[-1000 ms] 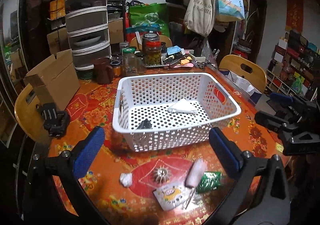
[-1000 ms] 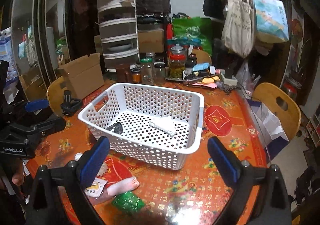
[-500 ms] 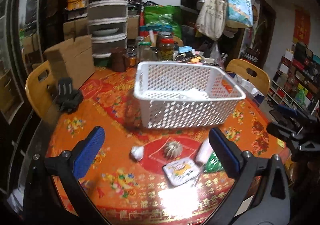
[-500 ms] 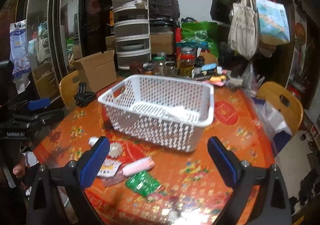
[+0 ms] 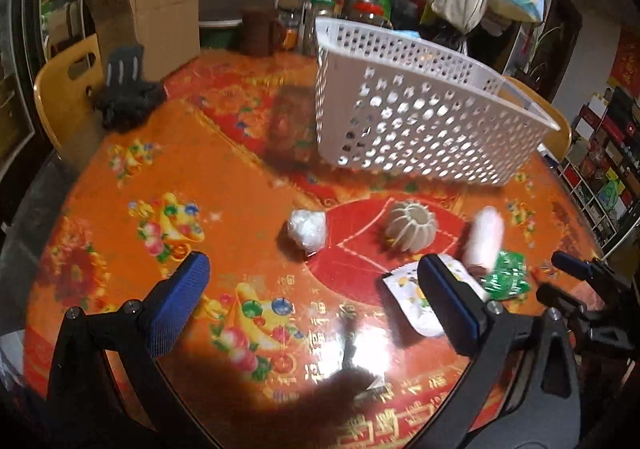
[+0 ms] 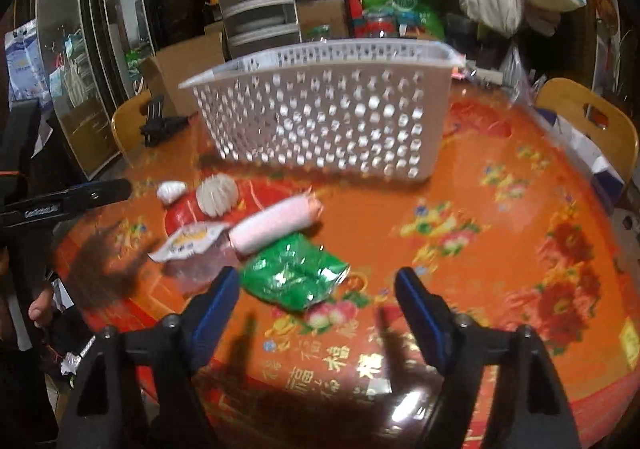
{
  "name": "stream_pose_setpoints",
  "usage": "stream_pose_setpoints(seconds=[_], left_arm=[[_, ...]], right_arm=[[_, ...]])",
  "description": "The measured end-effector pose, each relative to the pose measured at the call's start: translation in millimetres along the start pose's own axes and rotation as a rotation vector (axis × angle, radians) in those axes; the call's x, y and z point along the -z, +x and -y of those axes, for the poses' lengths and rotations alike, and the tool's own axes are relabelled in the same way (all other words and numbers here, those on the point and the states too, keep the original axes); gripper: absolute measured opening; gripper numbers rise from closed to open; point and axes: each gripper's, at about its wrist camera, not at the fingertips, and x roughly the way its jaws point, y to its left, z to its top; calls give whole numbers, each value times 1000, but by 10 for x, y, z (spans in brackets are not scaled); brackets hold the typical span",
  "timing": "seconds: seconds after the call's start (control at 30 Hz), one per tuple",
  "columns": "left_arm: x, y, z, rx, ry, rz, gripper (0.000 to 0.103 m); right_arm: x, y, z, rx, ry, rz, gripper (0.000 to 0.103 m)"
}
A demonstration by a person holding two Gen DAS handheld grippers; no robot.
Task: Organize soft objects
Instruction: 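Lift both open tools out of the basket toward the remaining items, then grasp the white crumpled plastic ball with the left tool while the right tool grasps the green bag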
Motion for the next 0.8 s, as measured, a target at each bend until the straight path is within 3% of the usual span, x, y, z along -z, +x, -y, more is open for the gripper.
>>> stream_pose_setpoints(seconds=[0.1, 0.23, 0.47, 0.8], left_arm=[[-19, 231, 0, -11, -4, -28, 100], [-27, 464, 33, -30, 2, -59, 78], [-97, 626, 107, -35, 11, -68, 56], [-100, 610, 153, -29, 35, -57, 51]], right_arm=[[57, 104, -95, 6, -34, -23, 73], [67, 154, -203, 4, -73, -18, 69], [45, 255, -276, 12, -99, -40, 65], [-9, 395, -341, 56, -120, -74, 66]])
